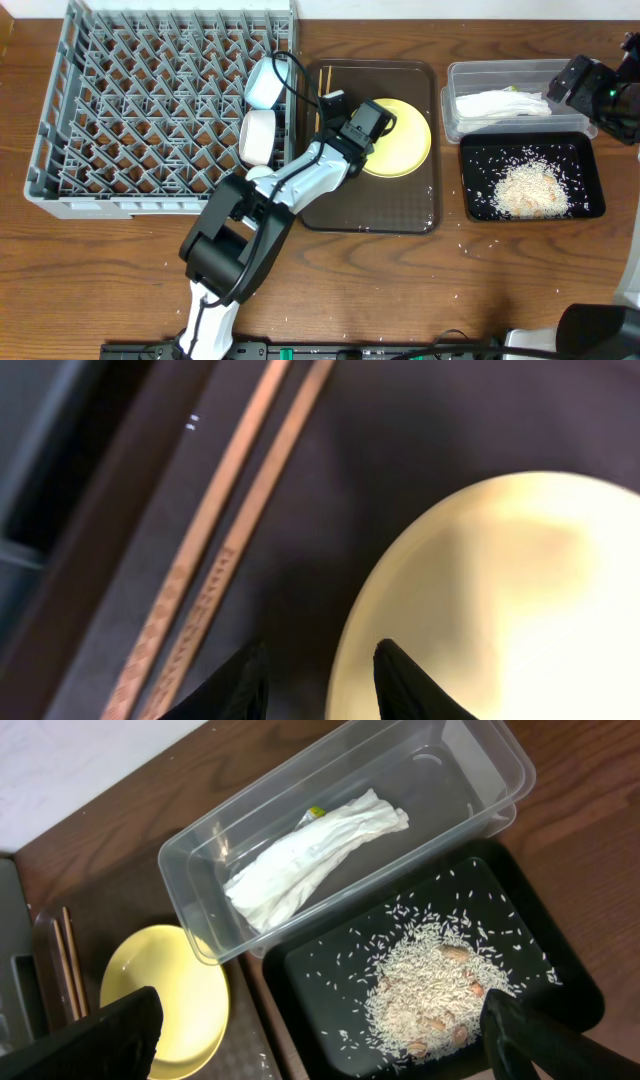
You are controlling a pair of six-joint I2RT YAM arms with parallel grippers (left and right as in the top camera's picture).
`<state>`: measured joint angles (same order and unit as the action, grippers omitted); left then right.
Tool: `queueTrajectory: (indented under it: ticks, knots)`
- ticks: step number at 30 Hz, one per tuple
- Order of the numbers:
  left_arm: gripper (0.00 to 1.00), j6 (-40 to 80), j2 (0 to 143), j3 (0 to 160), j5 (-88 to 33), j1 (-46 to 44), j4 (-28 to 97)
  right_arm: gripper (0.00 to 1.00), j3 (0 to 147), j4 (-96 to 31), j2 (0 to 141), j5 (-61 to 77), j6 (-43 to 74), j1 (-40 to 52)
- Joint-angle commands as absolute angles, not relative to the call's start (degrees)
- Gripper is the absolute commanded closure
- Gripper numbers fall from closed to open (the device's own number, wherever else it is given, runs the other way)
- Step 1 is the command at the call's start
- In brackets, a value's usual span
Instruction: Sort waste into correct bins and load items into the dishwasher
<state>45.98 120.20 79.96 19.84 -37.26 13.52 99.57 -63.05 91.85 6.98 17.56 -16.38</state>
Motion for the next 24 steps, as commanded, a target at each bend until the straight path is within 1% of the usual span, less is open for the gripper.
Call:
queueTrajectory:
  ticks: [1, 5, 7, 9, 10, 11, 17, 24]
  knots:
    - [0.63, 42.7, 123.0, 79.5, 20.0, -37.4, 12.3, 0.01, 99.6, -63.0, 91.7, 6.9, 18.0, -16.8]
    - [0.63, 42.2, 124.4, 79.5, 20.0, -37.4, 11.4, 0.01, 99.6, -63.0, 91.7, 6.9, 18.0, -16.8]
    - [0.66, 42.2, 124.4, 79.4, 20.0, -37.4, 11.4, 0.01, 99.6, -63.0, 91.7, 6.9, 18.0, -16.9]
    - [0.78, 42.2, 124.4, 79.4, 20.0, -37.4, 11.2, 0.01, 99.6, -63.0, 91.7, 6.9, 18.0, -16.9]
    - [0.88, 42.2, 124.4, 79.4, 20.0, -37.4, 11.2, 0.01, 99.6, -63.0, 91.7, 6.9, 18.0, -16.9]
    - [0.92, 42.2, 124.4, 79.4, 20.0, -37.4, 11.2, 0.01, 99.6, -63.0, 91.7, 6.9, 18.0, -16.9]
    - [0.93, 41.8, 122.8, 79.4, 19.7, -37.4, 11.2, 0.01, 99.6, -63.0, 91.7, 6.9, 18.0, -16.9]
    - [0.93, 35.6, 113.8, 79.5, 16.3, -36.8, 11.5, 0.01, 99.6, -63.0, 91.7, 6.9, 18.0, -16.8]
